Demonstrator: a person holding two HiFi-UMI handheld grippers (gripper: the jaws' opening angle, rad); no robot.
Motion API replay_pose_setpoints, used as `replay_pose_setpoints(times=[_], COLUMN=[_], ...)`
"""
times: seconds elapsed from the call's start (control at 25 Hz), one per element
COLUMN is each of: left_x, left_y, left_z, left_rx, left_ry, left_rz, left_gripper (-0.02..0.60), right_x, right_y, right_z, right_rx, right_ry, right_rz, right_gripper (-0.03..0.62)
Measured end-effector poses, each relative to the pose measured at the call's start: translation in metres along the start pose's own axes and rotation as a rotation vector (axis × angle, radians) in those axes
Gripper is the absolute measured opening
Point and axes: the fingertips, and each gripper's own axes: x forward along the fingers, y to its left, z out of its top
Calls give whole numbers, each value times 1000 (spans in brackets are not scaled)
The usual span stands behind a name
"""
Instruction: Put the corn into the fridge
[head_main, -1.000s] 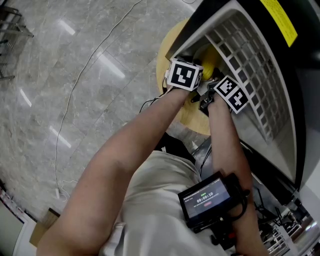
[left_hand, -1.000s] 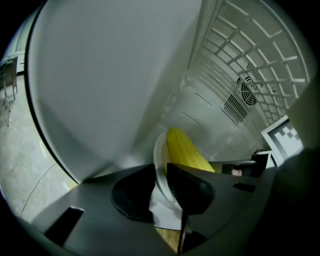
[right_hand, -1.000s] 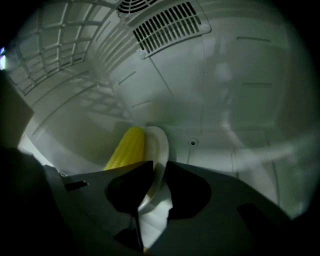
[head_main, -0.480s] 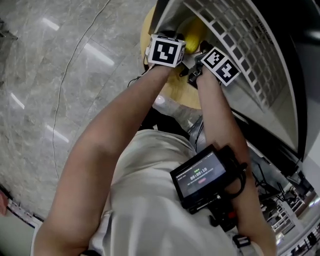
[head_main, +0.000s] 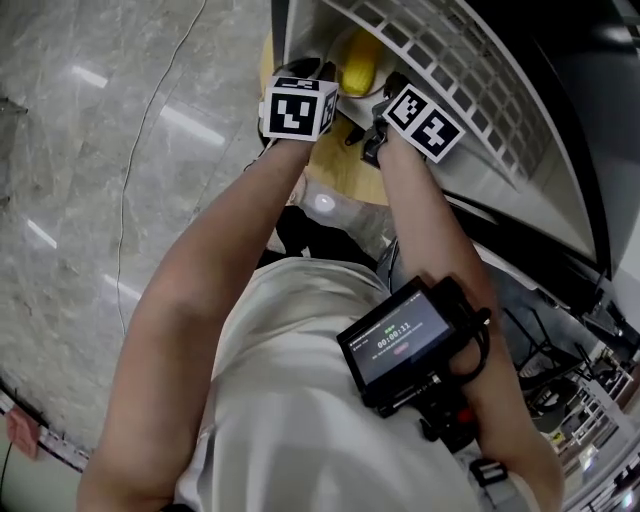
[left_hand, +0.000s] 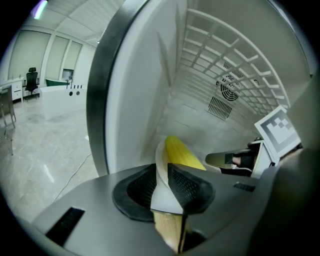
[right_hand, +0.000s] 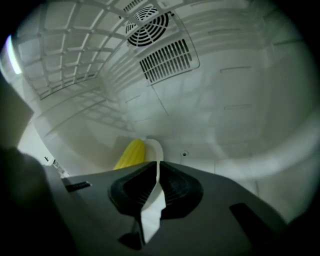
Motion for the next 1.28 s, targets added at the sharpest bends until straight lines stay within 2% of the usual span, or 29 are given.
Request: replay_pose_setpoints(times=[0.04, 0.28, 0.4, 0.56, 0.92, 1.28], left_x=[-4, -34, -53, -81, -147, -204], left_y=[1, 10, 15, 17, 3, -20], left_z=[0, -9, -16, -23, -52, -55], left_rx=[10, 55, 74, 72, 40, 113], left_ry=[1, 26, 33, 12, -40, -118], left_rz=[3, 19, 26, 28, -42, -147], left_gripper=[71, 66, 17, 8, 8, 8], right_x=[-2, -20, -32, -48, -98, -154], right_y=[0, 19, 37, 50, 63, 85], right_z=[-1, -3, -6, -14, -38, -49], right_rx=[1, -8, -36, -52, -135, -179], right_ry=[-3, -19, -24, -36, -44, -84], right_rz=[-1, 44, 83, 144, 232, 332], right_gripper=[8, 6, 6, 6, 6, 6])
